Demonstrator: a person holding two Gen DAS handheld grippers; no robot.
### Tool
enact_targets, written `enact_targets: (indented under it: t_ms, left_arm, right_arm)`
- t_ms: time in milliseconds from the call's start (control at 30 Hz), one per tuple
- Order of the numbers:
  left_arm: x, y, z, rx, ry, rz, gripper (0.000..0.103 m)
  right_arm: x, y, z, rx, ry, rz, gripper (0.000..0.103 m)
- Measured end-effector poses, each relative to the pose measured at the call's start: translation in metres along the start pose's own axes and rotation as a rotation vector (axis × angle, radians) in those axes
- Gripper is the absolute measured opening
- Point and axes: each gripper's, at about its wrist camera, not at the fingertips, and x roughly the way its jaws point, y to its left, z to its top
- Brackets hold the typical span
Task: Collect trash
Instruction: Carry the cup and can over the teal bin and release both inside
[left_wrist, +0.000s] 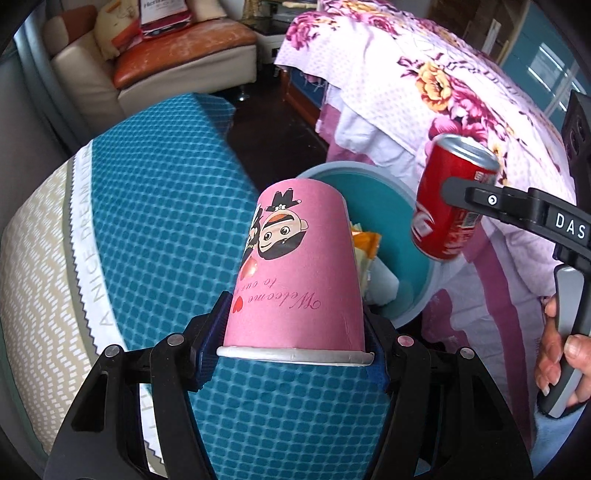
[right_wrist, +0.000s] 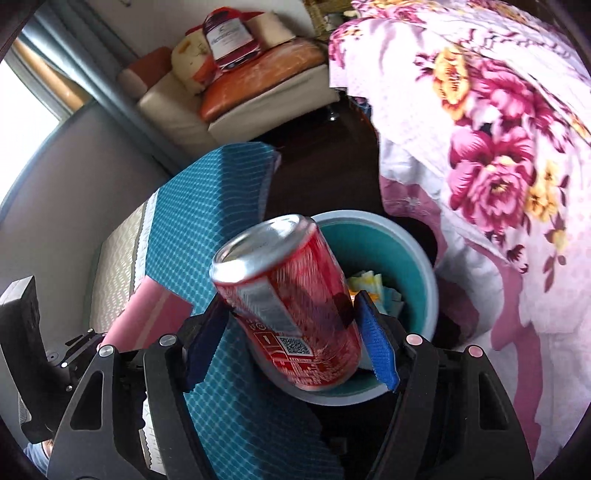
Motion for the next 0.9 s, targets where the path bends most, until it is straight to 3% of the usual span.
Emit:
enact_targets:
  t_ms: [367, 733, 833, 900]
  left_arm:
    - [0.029, -0.019, 0.013, 0.013, 0.038, 0.000, 0.064]
    - [0.046, -0.035, 0.035, 0.039, 0.028, -0.026, 0.067]
    - [0.046, -0.039, 0.038, 0.042, 0.017, -0.031, 0.070]
    - [0.046, -0.039, 0.038, 0.039, 0.013, -0.026, 0.080]
  right_arm:
    - [-0.001, -0.037, 0.001, 0.049, -0.004, 0.004, 0.065]
    - [0.002, -0.046, 0.002, 0.081, 0.005, -0.026, 0.064]
    - [0.001, -0.047, 0.002, 0.085, 0.007, -0.030, 0.064]
    - [0.001, -0.049, 0.003, 0.087, 0.007, -0.036, 0.064]
